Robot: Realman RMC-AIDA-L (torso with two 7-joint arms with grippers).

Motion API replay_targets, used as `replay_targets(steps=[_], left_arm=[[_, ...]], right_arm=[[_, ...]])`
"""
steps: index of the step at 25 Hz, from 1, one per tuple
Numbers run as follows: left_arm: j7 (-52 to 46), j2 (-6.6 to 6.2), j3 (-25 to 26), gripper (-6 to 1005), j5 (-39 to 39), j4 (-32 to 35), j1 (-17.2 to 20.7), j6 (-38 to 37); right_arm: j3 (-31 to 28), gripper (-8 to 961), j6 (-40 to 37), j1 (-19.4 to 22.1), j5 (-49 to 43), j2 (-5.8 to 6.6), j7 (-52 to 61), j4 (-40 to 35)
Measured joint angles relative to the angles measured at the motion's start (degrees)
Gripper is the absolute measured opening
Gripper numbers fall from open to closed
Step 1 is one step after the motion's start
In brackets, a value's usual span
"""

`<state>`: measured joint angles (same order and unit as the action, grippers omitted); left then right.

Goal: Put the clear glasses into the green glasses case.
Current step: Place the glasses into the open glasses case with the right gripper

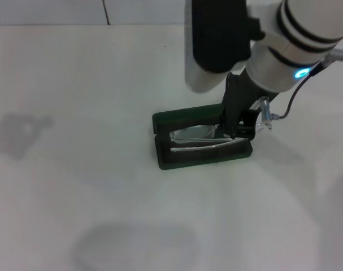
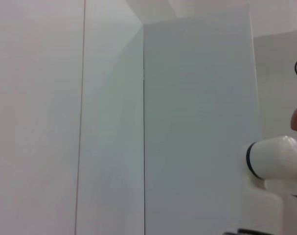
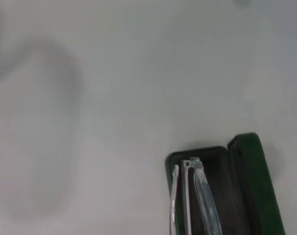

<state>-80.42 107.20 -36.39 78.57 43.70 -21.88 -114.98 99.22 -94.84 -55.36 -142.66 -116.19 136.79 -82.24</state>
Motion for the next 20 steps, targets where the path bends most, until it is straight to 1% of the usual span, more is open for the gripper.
replay_targets(steps=[8, 12, 20], left_arm=[[0.1, -0.01, 1.4, 50, 0.5, -0.4, -0.2, 0.1], [0.1, -0.1, 1.5, 50, 0.6, -1.1, -0.5, 0.2], [0.3, -0.08, 1.5, 50, 0.6, -1.1, -0.1, 0.3]], right_arm=[[6.0, 89, 8.3, -1.6, -1.1, 0.0, 0.3, 6.5], [8.7, 89, 10.6, -2.6, -1.5, 0.0, 1.7, 8.2], [12.8, 90, 13.0, -2.9, -2.6, 0.0, 4.0, 8.7]])
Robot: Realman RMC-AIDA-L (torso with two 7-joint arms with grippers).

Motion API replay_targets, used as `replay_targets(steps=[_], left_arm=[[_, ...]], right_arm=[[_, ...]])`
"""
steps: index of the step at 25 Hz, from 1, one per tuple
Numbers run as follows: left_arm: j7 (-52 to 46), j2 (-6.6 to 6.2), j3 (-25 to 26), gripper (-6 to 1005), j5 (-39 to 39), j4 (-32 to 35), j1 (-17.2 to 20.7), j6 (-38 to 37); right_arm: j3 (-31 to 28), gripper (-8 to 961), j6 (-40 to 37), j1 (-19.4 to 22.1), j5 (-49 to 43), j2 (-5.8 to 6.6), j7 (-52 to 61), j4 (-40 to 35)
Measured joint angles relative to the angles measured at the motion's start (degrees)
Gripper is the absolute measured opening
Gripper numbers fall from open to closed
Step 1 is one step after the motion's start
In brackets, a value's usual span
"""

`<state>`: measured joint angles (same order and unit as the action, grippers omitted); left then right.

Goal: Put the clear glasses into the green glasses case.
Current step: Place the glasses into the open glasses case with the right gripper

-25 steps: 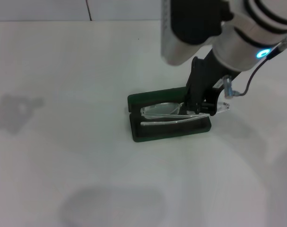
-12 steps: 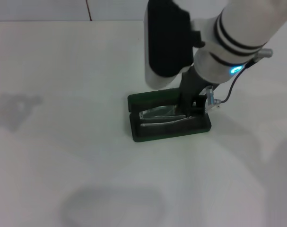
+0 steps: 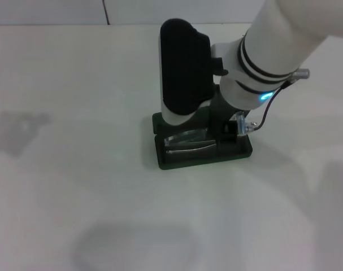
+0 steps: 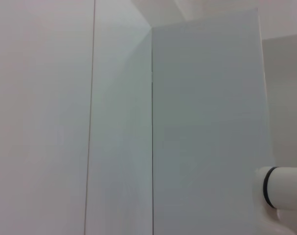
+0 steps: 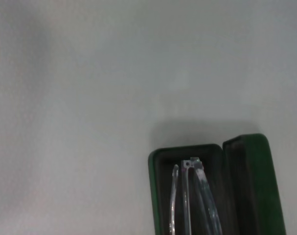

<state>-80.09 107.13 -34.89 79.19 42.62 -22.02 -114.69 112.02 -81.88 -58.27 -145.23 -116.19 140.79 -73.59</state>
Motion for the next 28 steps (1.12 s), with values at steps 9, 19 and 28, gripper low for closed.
replay_targets(steps=[9, 19, 28], left_arm=[[0.1, 0.23, -0.1, 50, 0.0, 0.0, 0.4, 0.0], [0.2, 0.26, -0.4, 51, 0.1, 0.0, 0.4, 0.0], [0.3, 0.13, -0.3, 51, 0.1, 0.0, 0.4, -0.1]], right_arm=[[3.8, 91, 0.0, 0.4, -3.0, 0.0, 4.2, -2.3], [3.9, 92, 0.4, 1.2, -4.1, 0.0, 5.3, -2.4], [3.9, 93, 1.1, 1.3, -5.0, 0.0, 5.6, -2.5]])
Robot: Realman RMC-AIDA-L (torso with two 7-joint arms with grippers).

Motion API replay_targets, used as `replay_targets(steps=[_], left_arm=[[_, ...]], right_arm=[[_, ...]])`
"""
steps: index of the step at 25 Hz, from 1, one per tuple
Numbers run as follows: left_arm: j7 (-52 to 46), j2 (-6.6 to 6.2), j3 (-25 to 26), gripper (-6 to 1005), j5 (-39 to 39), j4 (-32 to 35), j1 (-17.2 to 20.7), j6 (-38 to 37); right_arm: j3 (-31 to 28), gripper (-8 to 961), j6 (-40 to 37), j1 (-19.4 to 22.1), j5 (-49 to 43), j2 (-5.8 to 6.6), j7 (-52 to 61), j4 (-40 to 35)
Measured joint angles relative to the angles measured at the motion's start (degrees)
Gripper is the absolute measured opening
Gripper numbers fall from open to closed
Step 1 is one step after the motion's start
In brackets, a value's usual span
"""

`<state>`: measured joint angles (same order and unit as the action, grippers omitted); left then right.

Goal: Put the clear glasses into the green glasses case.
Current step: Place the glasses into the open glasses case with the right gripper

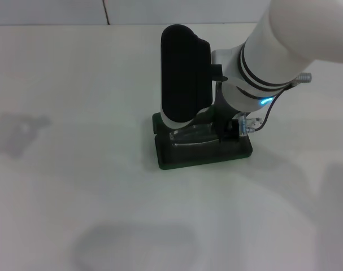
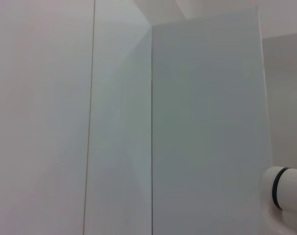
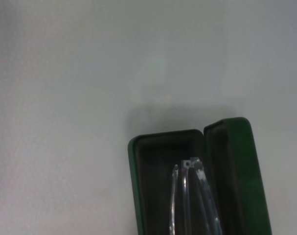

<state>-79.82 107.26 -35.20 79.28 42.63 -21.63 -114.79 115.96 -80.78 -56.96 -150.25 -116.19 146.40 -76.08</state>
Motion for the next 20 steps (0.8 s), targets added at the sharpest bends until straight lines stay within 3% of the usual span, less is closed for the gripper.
replay_targets(steps=[20], left_arm=[[0.0, -0.13, 0.3, 51, 0.0, 0.0, -0.3, 0.1]], right_arm=[[0.0, 95, 1.5, 0.0, -0.1, 0.0, -0.7, 1.0]])
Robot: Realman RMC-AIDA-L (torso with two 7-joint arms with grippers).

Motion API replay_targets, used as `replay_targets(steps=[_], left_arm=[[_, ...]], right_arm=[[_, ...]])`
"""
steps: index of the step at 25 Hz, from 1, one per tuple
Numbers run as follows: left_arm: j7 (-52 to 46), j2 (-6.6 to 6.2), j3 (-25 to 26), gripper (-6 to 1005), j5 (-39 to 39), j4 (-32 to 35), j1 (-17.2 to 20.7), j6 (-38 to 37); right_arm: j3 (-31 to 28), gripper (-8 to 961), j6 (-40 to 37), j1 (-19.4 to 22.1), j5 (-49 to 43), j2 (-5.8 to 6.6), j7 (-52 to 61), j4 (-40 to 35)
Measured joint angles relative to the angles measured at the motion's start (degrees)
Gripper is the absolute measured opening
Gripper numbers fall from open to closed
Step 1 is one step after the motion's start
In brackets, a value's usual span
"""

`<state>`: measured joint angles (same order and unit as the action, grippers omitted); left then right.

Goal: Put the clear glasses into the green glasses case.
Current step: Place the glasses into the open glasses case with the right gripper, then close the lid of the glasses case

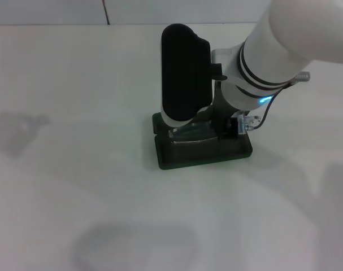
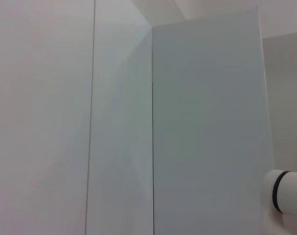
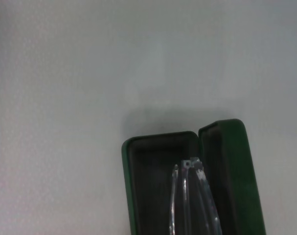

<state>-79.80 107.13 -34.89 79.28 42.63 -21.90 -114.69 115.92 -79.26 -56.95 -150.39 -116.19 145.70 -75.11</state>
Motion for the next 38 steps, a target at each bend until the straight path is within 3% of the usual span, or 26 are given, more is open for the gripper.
replay_targets(steps=[33, 35, 38], left_arm=[[0.0, 0.03, 0.0, 52, 0.0, 0.0, 0.3, 0.0], [0.0, 0.03, 0.0, 52, 0.0, 0.0, 0.3, 0.0], [0.0, 0.01, 0.0, 52, 0.0, 0.0, 0.3, 0.0]], right_arm=[[0.8, 99, 0.6, 0.5, 0.0, -0.01, -0.1, 0.1], [0.8, 165, 0.6, 0.5, 0.0, -0.01, -0.1, -0.2], [0.8, 165, 0.3, 0.7, -0.1, -0.01, -0.1, -1.0]])
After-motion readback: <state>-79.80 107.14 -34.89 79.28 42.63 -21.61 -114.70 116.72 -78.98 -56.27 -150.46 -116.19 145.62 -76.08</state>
